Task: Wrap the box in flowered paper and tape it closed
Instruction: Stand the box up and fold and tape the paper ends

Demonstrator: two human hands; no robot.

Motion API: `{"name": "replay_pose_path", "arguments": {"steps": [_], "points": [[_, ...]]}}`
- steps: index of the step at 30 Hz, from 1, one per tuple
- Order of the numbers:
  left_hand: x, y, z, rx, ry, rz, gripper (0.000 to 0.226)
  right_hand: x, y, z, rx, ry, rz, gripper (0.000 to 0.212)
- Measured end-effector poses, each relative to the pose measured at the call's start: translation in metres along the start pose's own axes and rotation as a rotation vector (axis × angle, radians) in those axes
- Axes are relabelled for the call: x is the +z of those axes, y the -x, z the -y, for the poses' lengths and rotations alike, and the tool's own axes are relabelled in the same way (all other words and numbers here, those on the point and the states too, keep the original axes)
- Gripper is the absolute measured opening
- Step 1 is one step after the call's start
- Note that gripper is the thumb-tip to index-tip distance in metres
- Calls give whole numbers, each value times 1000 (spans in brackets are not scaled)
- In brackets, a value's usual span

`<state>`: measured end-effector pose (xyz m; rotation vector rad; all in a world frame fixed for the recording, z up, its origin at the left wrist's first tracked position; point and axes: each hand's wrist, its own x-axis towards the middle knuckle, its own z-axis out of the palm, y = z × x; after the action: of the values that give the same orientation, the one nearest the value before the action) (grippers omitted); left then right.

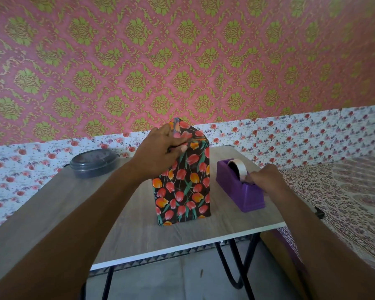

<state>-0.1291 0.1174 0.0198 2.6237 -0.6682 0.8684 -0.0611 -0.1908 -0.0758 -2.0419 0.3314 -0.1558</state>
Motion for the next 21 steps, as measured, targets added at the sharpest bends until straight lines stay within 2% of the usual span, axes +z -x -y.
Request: {"name": "replay_pose_path", "arguments": {"steps": [4,7,10,15,18,21], "points": [[0,0,-1,0,9,-8,42,2,4,-2,-33,-28,2,33],[0,-1,0,-4,9,-8,41,9,9,-8,-77,-92,-44,40],[0,-2,0,-4,14,-9,41,12,14,-9,-36,-252,-80,39],[0,-2,1,0,22,-14,41,6,20,-5,55,-582,-46,27],[1,-2,0,-1,20,-13,41,3,32,-4,82,-694,-45,3],[0,-1,1,1,12,-14,42,8,40,-9,91,-705,-132,9]]}}
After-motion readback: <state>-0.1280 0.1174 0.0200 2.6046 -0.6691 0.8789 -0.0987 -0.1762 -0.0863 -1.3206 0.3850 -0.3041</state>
